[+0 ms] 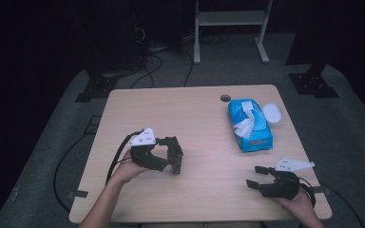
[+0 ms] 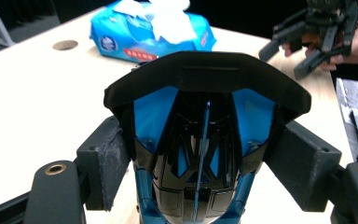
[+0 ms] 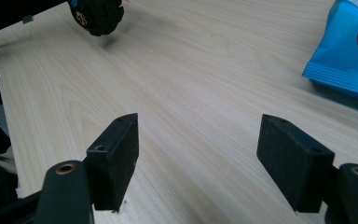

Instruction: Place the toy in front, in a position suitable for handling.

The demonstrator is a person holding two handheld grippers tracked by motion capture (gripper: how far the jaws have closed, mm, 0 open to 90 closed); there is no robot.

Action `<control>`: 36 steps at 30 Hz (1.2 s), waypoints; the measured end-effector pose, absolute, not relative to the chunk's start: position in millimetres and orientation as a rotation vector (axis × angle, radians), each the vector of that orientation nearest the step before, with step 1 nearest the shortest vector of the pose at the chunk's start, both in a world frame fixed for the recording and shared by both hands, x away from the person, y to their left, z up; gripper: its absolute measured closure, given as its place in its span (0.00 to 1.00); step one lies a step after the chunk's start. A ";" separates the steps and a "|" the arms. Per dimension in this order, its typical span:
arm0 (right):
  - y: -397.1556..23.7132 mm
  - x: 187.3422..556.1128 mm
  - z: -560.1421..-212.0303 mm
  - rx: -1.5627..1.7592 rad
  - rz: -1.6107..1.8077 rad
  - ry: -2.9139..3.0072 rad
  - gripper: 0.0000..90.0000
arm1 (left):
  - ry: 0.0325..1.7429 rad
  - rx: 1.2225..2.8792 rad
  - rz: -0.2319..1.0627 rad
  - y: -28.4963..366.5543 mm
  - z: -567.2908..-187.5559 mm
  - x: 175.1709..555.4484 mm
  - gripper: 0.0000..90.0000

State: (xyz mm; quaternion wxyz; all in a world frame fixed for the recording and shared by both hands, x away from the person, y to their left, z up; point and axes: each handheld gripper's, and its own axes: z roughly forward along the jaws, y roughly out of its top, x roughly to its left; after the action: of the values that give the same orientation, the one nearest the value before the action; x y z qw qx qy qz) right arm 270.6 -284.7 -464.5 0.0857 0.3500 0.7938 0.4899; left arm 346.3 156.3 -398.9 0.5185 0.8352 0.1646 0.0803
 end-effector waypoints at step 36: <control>-293.3 265.5 -459.9 1.040 1.479 2.329 0.32 | 0.361 2.219 0.090 47.9 -436.5 388.3 0.28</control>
State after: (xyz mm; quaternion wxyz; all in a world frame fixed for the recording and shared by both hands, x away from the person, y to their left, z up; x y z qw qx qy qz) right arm 265.5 -293.3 -459.9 0.0963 0.3511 0.7863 0.4992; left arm 388.3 47.9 -436.5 0.4313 0.8898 0.1448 0.0360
